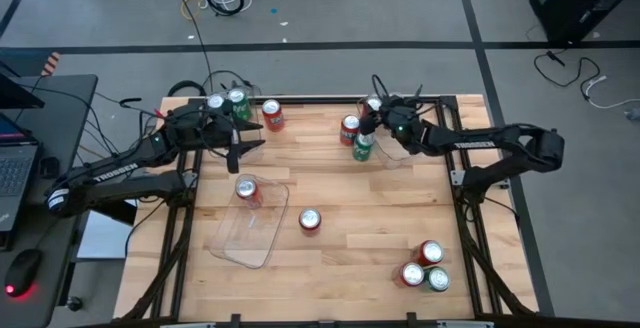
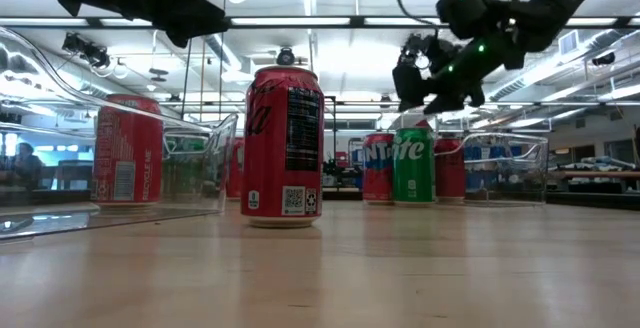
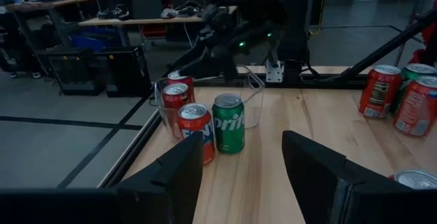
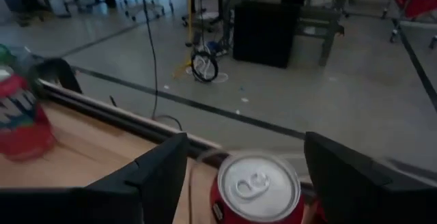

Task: Sort soda cans
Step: Put the top left red soda can into the bottom transparent bin

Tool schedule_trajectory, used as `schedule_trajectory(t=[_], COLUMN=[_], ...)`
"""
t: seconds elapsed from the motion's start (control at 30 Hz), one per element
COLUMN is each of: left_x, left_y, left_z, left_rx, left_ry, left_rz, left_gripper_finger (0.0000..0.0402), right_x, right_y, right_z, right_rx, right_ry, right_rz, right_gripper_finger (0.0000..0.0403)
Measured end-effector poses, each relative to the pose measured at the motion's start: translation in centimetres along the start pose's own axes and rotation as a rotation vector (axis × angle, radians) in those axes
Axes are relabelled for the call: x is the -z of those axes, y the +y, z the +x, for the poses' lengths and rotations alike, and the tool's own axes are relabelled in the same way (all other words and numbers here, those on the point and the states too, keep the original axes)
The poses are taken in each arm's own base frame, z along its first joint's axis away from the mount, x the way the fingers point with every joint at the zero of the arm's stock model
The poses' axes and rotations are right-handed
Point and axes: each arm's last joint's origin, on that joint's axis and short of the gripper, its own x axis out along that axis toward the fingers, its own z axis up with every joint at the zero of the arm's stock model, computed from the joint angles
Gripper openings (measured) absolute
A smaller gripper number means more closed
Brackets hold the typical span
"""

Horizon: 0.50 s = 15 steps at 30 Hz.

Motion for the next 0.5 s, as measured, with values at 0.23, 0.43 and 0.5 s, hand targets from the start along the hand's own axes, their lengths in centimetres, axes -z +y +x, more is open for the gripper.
schedule_trajectory(t=[0.23,0.43,0.5], left_x=[-0.8,-3.5,-4.4], left_y=[0.6,1.8,2.5], left_z=[0.5,2.4,3.4], left_rx=[-0.107,-0.142,-0.153], left_ry=[0.091,0.271,0.345], left_rz=[-0.089,-0.096,-0.11], left_gripper_finger=[0.0186,0.0159,0.0158], right_x=[-1.9,-2.6,-2.7], right_y=[0.3,0.6,0.7], right_z=[-2.2,-3.5,-3.9], right_rx=[-0.063,-0.106,-0.119], right_ry=[-0.075,-0.109,-0.115], right_rz=[-0.014,-0.022,-0.019], right_gripper_finger=[0.0274,0.0274,0.0274])
